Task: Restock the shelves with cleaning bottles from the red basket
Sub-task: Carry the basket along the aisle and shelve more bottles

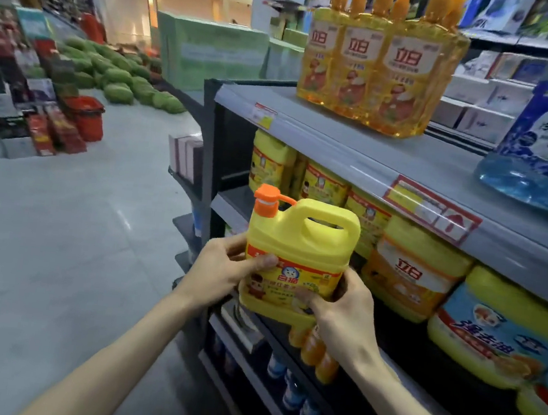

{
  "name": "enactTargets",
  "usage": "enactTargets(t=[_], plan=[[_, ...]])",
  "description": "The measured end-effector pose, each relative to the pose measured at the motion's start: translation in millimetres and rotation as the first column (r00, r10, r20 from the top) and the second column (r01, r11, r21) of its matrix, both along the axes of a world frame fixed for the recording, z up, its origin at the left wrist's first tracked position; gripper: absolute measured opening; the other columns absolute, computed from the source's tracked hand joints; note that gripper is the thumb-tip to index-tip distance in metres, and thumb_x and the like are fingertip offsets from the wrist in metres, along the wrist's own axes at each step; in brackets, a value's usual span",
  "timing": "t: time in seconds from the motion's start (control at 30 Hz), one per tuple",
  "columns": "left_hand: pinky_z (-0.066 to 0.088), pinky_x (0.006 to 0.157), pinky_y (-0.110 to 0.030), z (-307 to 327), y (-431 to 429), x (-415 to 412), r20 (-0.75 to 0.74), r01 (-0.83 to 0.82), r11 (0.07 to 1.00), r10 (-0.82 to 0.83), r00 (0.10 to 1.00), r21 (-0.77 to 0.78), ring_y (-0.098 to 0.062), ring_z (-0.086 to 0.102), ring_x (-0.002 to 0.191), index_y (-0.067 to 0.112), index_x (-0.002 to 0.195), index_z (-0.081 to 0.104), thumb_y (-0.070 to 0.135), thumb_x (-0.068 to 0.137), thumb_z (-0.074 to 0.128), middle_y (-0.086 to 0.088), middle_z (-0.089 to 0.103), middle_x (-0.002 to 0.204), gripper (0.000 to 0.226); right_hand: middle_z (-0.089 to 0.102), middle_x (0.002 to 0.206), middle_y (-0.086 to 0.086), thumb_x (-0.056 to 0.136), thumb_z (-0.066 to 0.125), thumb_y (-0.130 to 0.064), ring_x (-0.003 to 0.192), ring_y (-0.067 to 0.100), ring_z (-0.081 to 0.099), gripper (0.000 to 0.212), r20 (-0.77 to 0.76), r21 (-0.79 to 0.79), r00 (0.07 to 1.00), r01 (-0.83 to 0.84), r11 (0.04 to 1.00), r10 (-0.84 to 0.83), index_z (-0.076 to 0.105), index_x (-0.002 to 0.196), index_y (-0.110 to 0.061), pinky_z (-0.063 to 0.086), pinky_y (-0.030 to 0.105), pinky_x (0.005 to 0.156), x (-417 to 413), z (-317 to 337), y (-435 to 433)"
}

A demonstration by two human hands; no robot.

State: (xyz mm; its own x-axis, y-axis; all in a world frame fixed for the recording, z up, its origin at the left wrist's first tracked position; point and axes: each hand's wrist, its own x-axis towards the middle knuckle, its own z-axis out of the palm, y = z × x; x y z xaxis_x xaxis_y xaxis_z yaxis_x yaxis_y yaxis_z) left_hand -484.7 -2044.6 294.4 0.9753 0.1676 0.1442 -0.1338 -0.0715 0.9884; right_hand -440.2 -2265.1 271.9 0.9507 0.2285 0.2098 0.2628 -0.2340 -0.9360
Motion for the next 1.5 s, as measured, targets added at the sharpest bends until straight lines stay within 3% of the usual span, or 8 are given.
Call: enactTargets(t=[0.3,0.43,0.57,0.7,1.03,1.23,1.37,1.5], plan=[[0.059,0.1,-0.042,-12,82,107,0.034,0.226,0.97,-0.23,0.973,0.095,-0.019,0.074,0.116,0.018,0.124,0.077,0.012,0.091,0.082,0.0,0.08,0.118,0.033,0.076,0.109,-0.014,0.086,0.086,-0.009,0.097,-0.004,0.072,0.046,-0.011,0.055,0.974,0.229,0.972,-0.228,0.063,0.124,-0.023,0.058,0.013,0.076,55,-20,79],[0.062,0.091,-0.037,-16,91,144,0.093,0.231,0.971,-0.236,0.967,0.067,-0.021,0.076,0.111,0.013,0.123,0.076,0.013,0.09,0.081,-0.003,0.081,0.115,0.034,0.073,0.122,-0.014,0.084,0.089,-0.02,0.112,0.001,0.069,0.061,0.032,0.083,0.911,0.409,0.909,-0.412,0.06,0.137,-0.026,0.058,0.024,0.091,82,-37,105],[0.058,0.079,-0.02,-25,90,175,0.136,0.216,0.976,-0.216,0.967,0.016,-0.008,0.077,0.098,0.011,0.112,0.076,0.005,0.089,0.079,0.008,0.082,0.102,0.024,0.076,0.11,-0.017,0.078,0.092,-0.036,0.102,0.008,0.072,0.057,0.025,0.057,0.811,0.582,0.811,-0.584,0.066,0.128,-0.028,0.062,0.042,0.089,105,-44,121],[0.058,0.091,-0.024,-35,86,195,0.191,0.225,0.974,-0.219,0.957,-0.01,-0.011,0.074,0.114,0.012,0.124,0.073,0.001,0.091,0.077,0.008,0.08,0.116,0.035,0.077,0.114,-0.014,0.078,0.092,-0.036,0.105,0.012,0.072,0.059,0.017,0.041,0.748,0.662,0.748,-0.663,0.067,0.131,-0.028,0.061,0.046,0.091,118,-49,131],[0.058,0.094,-0.031,-44,70,227,0.171,0.22,0.962,-0.192,0.966,-0.16,-0.016,0.07,0.122,0.006,0.143,0.063,0.002,0.098,0.07,-0.001,0.075,0.131,0.045,0.076,0.122,-0.008,0.08,0.077,-0.061,0.11,0.02,0.074,0.078,0.045,-0.035,0.731,0.683,0.73,-0.681,0.051,0.149,-0.033,0.061,0.046,0.094,134,-45,137],[0.056,0.103,-0.029,-53,77,213,0.133,0.208,0.978,-0.203,0.97,-0.022,-0.006,0.065,0.13,0.021,0.154,0.054,0.018,0.104,0.069,0.01,0.07,0.14,0.052,0.062,0.149,-0.01,0.096,0.07,-0.044,0.131,0.011,0.063,0.087,-0.016,-0.043,0.848,0.529,0.848,-0.53,0.021,0.168,-0.036,0.052,0.044,0.111,113,-62,130],[0.055,0.105,-0.028,-69,89,201,0.046,0.225,0.967,-0.232,0.972,0.12,0.003,0.064,0.127,0.037,0.152,0.055,0.018,0.105,0.068,0.024,0.07,0.134,0.052,0.05,0.15,-0.033,0.099,0.073,-0.022,0.14,-0.006,0.048,0.081,-0.156,-0.003,0.916,0.373,0.928,-0.369,0.03,0.162,-0.048,0.043,0.045,0.122,89,-80,112],[0.055,0.094,-0.015,-82,90,193,-0.046,0.217,0.949,-0.212,0.976,0.229,0.017,0.064,0.111,0.042,0.145,0.06,0.008,0.099,0.066,0.035,0.072,0.113,0.057,0.043,0.16,-0.028,0.092,0.075,-0.035,0.148,-0.004,0.04,0.083,-0.189,-0.025,0.926,0.329,0.944,-0.328,0.03,0.16,-0.055,0.038,0.045,0.124,79,-82,108]])
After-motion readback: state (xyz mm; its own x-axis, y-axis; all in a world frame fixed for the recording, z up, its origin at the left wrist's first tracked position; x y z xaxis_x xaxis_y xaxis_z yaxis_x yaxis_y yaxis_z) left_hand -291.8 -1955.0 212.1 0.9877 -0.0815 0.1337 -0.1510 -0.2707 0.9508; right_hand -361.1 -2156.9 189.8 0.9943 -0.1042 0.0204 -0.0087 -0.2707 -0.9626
